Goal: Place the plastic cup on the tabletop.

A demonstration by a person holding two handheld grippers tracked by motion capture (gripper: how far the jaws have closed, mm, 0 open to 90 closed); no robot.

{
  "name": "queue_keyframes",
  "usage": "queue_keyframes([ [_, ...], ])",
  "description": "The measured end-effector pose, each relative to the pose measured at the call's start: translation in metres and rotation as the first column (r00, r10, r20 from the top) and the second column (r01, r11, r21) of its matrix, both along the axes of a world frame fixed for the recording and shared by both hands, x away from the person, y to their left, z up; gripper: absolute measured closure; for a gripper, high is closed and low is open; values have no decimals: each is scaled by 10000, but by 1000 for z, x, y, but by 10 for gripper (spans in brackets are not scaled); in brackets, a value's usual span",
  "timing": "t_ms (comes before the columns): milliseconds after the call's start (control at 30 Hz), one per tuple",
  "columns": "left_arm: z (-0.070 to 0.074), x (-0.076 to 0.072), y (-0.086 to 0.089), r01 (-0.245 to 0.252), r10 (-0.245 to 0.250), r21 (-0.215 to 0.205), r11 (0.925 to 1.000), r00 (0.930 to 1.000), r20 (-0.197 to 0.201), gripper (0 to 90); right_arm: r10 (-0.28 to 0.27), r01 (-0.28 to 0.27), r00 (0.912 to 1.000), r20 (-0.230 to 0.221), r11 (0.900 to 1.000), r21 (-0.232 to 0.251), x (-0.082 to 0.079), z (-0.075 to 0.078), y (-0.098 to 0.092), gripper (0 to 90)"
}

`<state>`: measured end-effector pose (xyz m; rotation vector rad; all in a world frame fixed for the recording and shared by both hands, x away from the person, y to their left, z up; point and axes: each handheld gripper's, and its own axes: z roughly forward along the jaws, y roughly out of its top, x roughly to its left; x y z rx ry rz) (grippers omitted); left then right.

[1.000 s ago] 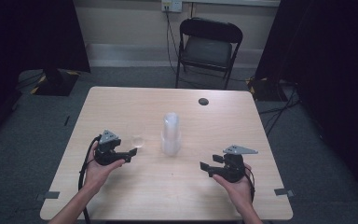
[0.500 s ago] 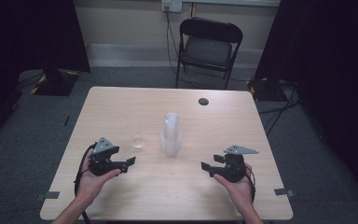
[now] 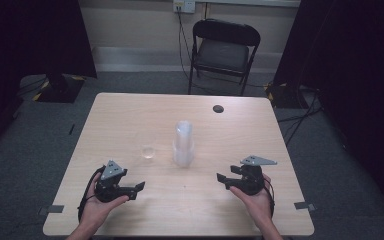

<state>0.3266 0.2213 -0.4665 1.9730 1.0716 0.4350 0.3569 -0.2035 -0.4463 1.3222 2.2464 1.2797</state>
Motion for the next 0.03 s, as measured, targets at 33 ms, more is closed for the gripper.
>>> queue_keyframes([
  [33, -1, 0, 1, 19, -20, -63, 10000, 10000, -83, 167, -22, 22, 10000, 40, 10000, -92, 0, -1, 0, 304],
])
